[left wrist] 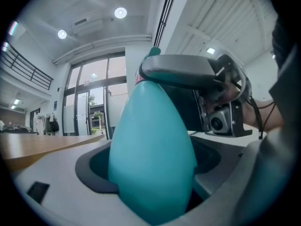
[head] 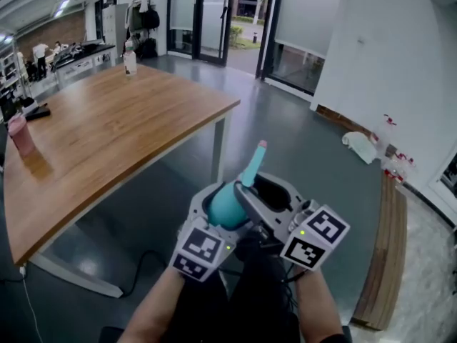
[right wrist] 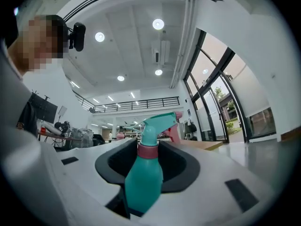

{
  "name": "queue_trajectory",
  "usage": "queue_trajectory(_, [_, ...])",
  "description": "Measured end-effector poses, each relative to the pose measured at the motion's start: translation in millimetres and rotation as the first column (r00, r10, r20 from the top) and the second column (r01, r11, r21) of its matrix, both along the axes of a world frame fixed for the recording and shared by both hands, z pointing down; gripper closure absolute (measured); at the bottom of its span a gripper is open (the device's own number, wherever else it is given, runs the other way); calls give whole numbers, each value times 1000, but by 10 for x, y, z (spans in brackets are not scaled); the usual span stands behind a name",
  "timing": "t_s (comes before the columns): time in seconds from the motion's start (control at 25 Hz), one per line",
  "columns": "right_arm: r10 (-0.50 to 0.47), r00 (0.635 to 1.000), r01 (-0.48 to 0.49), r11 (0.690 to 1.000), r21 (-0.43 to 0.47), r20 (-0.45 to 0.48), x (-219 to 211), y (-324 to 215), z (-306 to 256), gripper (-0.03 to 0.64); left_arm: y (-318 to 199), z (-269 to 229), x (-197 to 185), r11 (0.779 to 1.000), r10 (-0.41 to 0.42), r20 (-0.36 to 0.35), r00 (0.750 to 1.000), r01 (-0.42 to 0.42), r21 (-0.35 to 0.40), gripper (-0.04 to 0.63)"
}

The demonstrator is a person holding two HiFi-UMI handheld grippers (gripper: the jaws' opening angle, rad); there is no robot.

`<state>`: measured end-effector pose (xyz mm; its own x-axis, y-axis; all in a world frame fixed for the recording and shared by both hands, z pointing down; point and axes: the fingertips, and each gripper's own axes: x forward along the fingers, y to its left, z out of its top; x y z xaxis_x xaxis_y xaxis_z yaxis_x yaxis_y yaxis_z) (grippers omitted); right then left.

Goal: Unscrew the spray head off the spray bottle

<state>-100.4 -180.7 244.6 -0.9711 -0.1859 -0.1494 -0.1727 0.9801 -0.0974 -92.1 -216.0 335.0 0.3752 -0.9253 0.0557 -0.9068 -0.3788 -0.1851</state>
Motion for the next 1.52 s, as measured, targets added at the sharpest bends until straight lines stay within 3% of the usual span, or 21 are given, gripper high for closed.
queue_trajectory(0.2, [9,1000,-8,1000,16,-8,291,2,-20,483,40,-15,343,986,164,-11,986,-164,-9,160])
queue_trajectory(0.36, [-13,1000,13,999,30,-9,525,28,-49,485,106,-53,637,946,323,-38,945,-324,-17,160])
queue_trajectory(0.44, [-47,999,47,998,28,-2,641,69,-54,485,187,-55,801,899,434,-64,899,-436,-30,160])
queue_trajectory(0.6, [-184,983,183,983,30,17,841,213,-64,483,442,-61,1090,739,665,-121,737,-673,-39,160])
queue_trajectory(0.64, [-206,978,205,978,30,25,884,233,-69,483,479,-69,1143,710,695,-128,708,-703,-36,160])
queue_trajectory(0.68, [-205,978,204,978,32,30,923,232,-73,479,483,-76,1185,699,705,-130,697,-714,-34,160])
queue_trajectory(0.72, [-178,984,177,984,35,29,957,206,-74,471,451,-79,1218,708,697,-128,705,-706,-32,160])
queue_trajectory(0.76, [-128,992,127,991,38,23,986,157,-69,469,389,-80,1234,733,672,-125,730,-680,-31,160])
queue_trajectory(0.92, [75,997,-75,997,29,-1,1103,-49,2,445,58,-56,1174,871,487,-85,869,-491,-33,160])
queue_trajectory(1.0, [132,991,-132,991,1,8,1164,-104,5,445,-33,-49,1173,908,415,-47,909,-417,-36,160])
queue_trajectory(1.08, [185,983,-185,983,-9,3,1191,-155,-9,445,-88,-40,1191,930,367,-1,930,-367,-33,160])
queue_trajectory(1.24, [280,959,-278,960,36,-45,1166,-215,-6,446,-167,6,1225,953,303,74,950,-302,-27,160])
queue_trajectory(1.32, [292,955,-290,956,48,-57,1168,-220,19,465,-175,47,1247,954,300,84,950,-299,-33,160])
queue_trajectory(1.4, [257,965,-255,966,27,-52,1191,-204,32,476,-132,68,1298,936,351,63,934,-349,-46,160])
queue_trajectory(1.52, [156,987,-156,988,10,-38,1213,-129,10,479,-7,46,1381,882,468,14,884,-466,-64,160])
